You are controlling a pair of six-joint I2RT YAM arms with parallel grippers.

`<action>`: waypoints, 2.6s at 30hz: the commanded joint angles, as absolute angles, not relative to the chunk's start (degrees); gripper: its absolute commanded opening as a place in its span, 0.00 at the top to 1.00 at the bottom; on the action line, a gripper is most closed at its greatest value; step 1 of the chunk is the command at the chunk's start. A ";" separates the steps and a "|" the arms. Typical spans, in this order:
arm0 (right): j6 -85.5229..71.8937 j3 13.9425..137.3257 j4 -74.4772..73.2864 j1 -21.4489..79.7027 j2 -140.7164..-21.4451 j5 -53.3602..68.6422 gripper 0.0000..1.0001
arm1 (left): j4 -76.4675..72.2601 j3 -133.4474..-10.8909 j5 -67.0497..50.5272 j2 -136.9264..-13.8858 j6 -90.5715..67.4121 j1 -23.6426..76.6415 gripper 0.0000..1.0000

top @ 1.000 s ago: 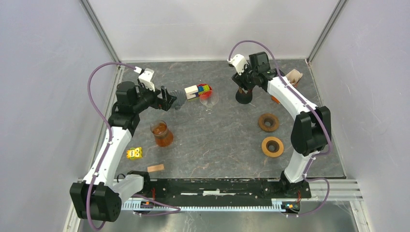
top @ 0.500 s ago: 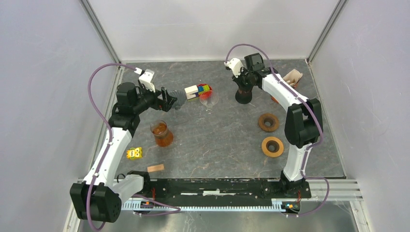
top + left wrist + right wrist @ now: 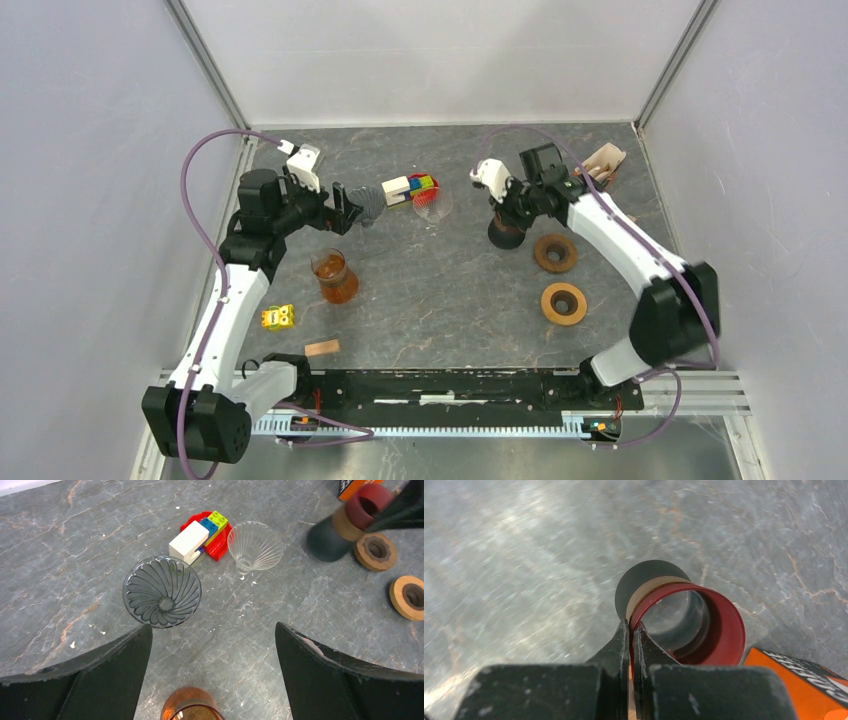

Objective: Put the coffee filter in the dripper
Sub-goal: Move the coffee server to the center of the board, then pick up the dripper holder from the center of the board.

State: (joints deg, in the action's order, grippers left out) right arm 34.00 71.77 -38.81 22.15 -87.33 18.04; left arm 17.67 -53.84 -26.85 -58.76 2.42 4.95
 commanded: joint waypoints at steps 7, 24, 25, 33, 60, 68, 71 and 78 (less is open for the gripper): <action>38.23 58.22 -32.42 34.07 -73.29 24.86 1.00 | 16.08 -56.51 -26.90 -59.50 1.12 4.75 0.02; 41.05 59.17 -34.73 44.67 -79.84 21.78 0.86 | 18.46 -55.81 -24.34 -58.26 3.73 4.76 0.00; 41.04 59.11 -34.89 44.65 -79.67 21.46 0.79 | 18.46 -55.90 -24.35 -58.22 3.75 4.75 0.00; 41.92 61.43 -39.19 44.47 -72.69 17.43 0.19 | 18.90 -57.04 -24.08 -58.52 4.70 4.77 0.00; 52.18 42.11 -45.90 1.56 -69.12 13.02 0.20 | 14.70 -55.76 -26.80 -58.20 0.66 4.75 0.00; 54.10 41.32 -44.66 -3.57 -74.76 16.80 0.21 | 14.24 -54.76 -27.59 -58.07 0.58 4.77 0.00; 54.32 40.71 -44.66 -4.11 -76.62 18.72 0.23 | 14.15 -54.69 -27.56 -57.97 0.60 4.75 0.00; 52.90 41.09 -43.22 -4.48 -79.42 21.20 0.39 | 13.62 -54.23 -27.60 -57.97 0.61 4.75 0.00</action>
State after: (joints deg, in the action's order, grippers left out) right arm 52.75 40.47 -44.36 -4.12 -78.30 18.24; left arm 16.12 -54.46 -26.13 -59.20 1.85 4.95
